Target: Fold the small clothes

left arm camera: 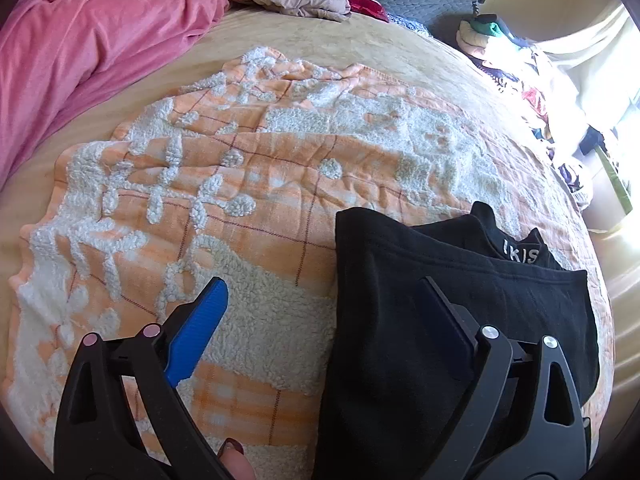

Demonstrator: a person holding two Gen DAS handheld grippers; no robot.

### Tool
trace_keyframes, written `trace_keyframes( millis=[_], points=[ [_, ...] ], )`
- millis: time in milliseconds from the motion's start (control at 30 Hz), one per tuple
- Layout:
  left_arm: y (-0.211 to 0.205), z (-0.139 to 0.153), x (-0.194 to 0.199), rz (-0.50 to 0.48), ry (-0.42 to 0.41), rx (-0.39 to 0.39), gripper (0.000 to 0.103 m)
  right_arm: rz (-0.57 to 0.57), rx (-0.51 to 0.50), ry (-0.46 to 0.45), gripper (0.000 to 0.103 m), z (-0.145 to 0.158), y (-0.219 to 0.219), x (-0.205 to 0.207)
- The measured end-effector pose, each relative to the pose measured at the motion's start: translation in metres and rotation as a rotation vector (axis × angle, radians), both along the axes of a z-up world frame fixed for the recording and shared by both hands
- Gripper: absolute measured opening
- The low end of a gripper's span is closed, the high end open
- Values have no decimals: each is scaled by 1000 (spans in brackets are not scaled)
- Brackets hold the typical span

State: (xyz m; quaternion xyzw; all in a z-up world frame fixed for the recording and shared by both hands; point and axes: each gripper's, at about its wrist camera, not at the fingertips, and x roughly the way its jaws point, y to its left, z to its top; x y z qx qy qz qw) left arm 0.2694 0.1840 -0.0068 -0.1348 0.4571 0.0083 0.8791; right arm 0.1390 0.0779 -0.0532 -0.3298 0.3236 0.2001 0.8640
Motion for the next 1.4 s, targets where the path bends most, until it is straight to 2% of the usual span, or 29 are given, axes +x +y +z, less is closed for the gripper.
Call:
trace_keyframes(
  millis=[100, 233, 267, 300, 333, 400, 433, 500, 600, 733, 767, 833, 900, 967, 1000, 1167, 1400],
  points=[
    [-1, 1, 1, -3, -3, 4, 89, -8, -11, -22, 93, -1, 7, 4],
    [0, -3, 3, -2, 10, -11, 90, -22, -24, -99, 91, 5, 6, 8],
    [0, -4, 4, -2, 14, -19, 90, -17, -18, -111, 83, 7, 6, 7],
    [1, -5, 4, -2, 18, -25, 90, -6, -8, -111, 66, 10, 7, 3],
    [1, -6, 4, -3, 21, -34, 90, 9, 3, -102, 57, 13, 6, 0],
    [2, -6, 3, -3, 18, -58, 91, 29, 15, -110, 26, 18, 4, -7],
    [3, -5, 3, -5, 13, -73, 91, 40, 18, -122, 20, 20, 2, -10],
    [1, -4, 2, -16, 10, -95, 93, 41, 19, -159, 15, 24, -1, -16],
    [-5, -4, 1, -35, 13, -119, 93, 37, 42, -182, 13, 31, -10, -22],
    [-19, -2, -1, -71, 11, -212, 93, 17, 48, -216, 11, 41, -22, -30],
    [-23, -1, -1, -77, 10, -222, 89, 9, 59, -222, 11, 45, -25, -32],
    [-35, 3, -3, -95, 7, -232, 70, -12, 92, -232, 11, 52, -36, -38],
    [-46, 6, -3, -110, 8, -248, 44, -39, 129, -238, 11, 59, -49, -40],
    [-59, 9, -3, -124, 11, -266, 28, -55, 154, -231, 10, 62, -59, -38],
    [-66, 13, -3, -127, 8, -253, 22, -67, 165, -230, 10, 64, -66, -36],
    [-101, 40, -3, -155, -32, -222, 19, -122, 202, -252, 7, 73, -94, -43],
    [-152, 70, -3, -214, -63, -136, 19, -203, 294, -257, 7, 81, -130, -50]
  ],
)
